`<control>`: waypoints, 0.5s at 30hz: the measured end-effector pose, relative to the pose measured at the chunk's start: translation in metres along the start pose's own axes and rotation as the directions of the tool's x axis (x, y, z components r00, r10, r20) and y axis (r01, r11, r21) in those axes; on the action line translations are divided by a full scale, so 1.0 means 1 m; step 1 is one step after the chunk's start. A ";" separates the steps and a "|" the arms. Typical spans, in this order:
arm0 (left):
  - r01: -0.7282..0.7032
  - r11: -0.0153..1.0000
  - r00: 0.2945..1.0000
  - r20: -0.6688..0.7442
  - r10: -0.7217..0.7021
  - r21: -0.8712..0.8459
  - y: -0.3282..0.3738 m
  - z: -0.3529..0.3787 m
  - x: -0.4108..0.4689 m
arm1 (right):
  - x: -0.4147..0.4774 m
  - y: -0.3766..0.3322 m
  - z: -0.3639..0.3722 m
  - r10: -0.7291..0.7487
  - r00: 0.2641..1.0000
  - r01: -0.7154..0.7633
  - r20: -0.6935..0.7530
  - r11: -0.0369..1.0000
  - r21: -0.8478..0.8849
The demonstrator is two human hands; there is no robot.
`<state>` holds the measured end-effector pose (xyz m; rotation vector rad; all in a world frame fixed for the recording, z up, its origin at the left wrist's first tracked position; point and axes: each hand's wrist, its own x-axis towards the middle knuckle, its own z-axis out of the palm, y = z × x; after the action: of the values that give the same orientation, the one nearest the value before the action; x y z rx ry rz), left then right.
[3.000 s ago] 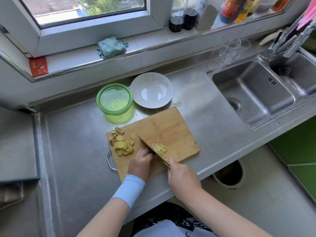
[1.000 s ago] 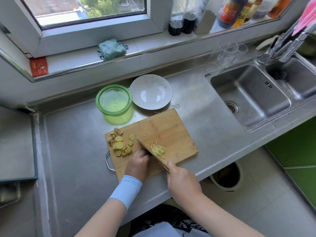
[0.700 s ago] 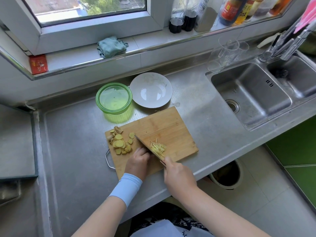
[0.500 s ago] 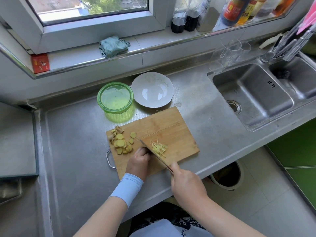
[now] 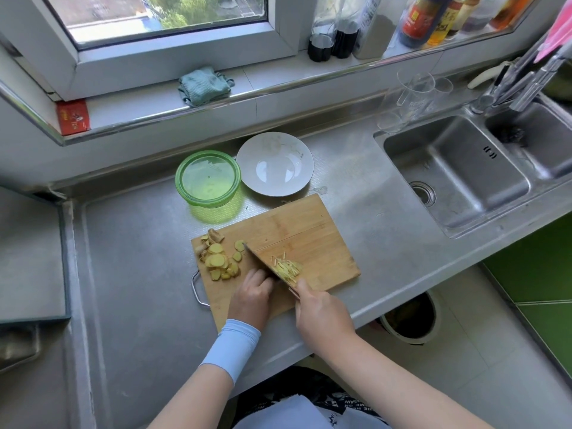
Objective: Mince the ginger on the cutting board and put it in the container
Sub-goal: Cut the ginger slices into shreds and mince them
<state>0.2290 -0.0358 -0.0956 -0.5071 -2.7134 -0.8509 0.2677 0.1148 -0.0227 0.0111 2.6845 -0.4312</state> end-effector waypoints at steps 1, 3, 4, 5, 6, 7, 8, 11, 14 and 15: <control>-0.003 1.000 1.000 -0.013 0.003 0.001 0.000 0.000 -0.001 | 0.000 0.000 0.000 0.001 1.000 -0.001 -0.001 1.000 0.000; -0.011 1.000 1.000 -0.021 0.011 0.002 -0.001 0.001 -0.002 | 0.001 0.000 -0.001 0.005 1.000 -0.004 -0.005 1.000 0.003; -0.010 1.000 1.000 -0.021 0.010 0.001 -0.001 0.001 -0.002 | 0.000 0.000 -0.001 0.004 1.000 -0.004 -0.009 1.000 0.007; -0.003 1.000 1.000 -0.018 0.003 0.001 -0.002 0.001 -0.002 | 0.000 0.000 -0.002 0.004 1.000 -0.003 -0.017 1.000 0.014; 0.010 1.000 1.000 -0.010 -0.010 0.001 -0.002 0.001 -0.002 | -0.002 -0.001 -0.002 0.001 1.000 -0.001 -0.023 1.000 0.013; 0.022 1.000 1.000 0.005 -0.022 0.000 -0.003 0.002 -0.003 | -0.004 -0.001 -0.002 -0.002 1.000 0.002 -0.029 1.000 0.004; 0.034 0.999 0.999 0.025 -0.034 0.001 -0.003 0.002 -0.003 | -0.008 0.000 -0.001 -0.005 1.000 0.005 -0.030 1.000 -0.009; 0.047 0.999 0.995 0.082 -0.049 0.026 -0.006 0.003 -0.002 | -0.019 0.003 0.003 -0.009 1.000 0.008 -0.025 0.999 -0.041; 0.031 0.999 0.993 0.110 -0.034 0.029 -0.005 0.001 0.000 | -0.028 0.007 0.003 0.000 1.000 0.000 0.001 0.997 -0.075; 0.029 0.999 0.993 0.110 -0.032 0.028 -0.004 0.000 0.000 | -0.029 0.008 0.003 0.003 1.000 -0.003 0.008 0.998 -0.070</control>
<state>0.2272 -0.0386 -0.0974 -0.5236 -2.8353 -0.8171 0.2958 0.1233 -0.0159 -0.0073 2.6894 -0.3347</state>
